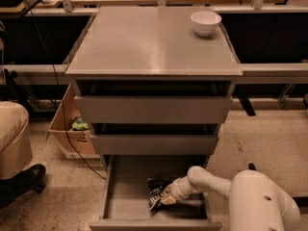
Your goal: Place blue chip bag into bottom drawer
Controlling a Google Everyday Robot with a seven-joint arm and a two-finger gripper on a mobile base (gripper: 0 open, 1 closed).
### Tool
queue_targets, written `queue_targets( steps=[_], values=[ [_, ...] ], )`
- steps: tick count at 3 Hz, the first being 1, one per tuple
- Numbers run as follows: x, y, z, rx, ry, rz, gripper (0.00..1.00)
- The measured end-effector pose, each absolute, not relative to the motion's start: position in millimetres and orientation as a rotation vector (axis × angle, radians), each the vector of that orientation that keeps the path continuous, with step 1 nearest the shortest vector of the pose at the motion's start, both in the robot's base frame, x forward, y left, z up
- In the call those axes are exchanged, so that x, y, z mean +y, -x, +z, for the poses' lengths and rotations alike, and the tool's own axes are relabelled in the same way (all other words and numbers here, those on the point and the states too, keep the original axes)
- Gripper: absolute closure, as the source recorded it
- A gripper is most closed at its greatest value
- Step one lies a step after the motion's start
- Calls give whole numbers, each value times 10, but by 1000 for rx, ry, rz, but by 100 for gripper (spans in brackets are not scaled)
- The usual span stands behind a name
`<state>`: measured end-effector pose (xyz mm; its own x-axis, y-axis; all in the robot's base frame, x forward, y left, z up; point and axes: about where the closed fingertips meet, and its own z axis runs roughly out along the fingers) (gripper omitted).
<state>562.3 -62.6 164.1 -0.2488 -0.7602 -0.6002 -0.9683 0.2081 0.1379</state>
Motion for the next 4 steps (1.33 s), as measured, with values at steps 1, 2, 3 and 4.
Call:
queue_targets(
  steps=[1,2,3,4],
  values=[
    [-605,-5623,1602,2086,1604,704,4],
    [-629,-5559,1635,2083,1604,718,0],
    [-758,-5438,1866,2063,1604,729,0],
    [-1130,-5265,2265,2048,1621,693,0]
  ],
)
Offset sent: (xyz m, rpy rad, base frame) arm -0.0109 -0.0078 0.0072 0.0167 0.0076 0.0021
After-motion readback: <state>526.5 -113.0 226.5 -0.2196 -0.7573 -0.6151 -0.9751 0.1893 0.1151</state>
